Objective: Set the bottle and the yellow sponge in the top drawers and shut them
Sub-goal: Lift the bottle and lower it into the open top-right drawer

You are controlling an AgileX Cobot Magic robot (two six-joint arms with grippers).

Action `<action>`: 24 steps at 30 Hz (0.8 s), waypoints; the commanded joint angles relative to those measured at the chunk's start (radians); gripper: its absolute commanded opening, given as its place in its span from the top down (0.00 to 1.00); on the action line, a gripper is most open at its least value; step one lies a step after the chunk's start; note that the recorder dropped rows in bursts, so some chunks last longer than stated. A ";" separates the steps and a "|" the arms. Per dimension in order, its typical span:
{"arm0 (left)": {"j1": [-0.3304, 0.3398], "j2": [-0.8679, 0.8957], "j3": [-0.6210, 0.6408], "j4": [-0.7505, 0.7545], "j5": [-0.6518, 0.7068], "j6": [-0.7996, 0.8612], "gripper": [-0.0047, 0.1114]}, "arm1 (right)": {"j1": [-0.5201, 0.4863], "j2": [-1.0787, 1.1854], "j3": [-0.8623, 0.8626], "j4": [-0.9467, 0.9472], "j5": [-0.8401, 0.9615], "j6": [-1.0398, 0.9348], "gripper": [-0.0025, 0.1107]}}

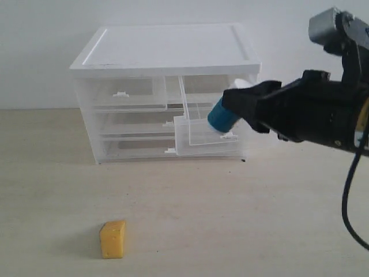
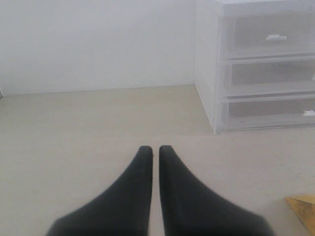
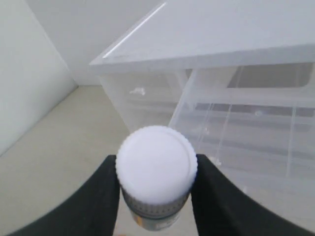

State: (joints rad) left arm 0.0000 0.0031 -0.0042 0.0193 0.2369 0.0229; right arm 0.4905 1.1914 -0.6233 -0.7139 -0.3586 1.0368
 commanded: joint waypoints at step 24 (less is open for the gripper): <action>0.001 -0.003 0.004 -0.008 -0.004 -0.005 0.92 | -0.003 0.335 -0.286 0.188 0.125 0.373 0.61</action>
State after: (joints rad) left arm 0.0000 0.0031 -0.0042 0.0193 0.2369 0.0229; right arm 0.4905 1.5213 -0.9017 -0.5545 -0.2148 1.4148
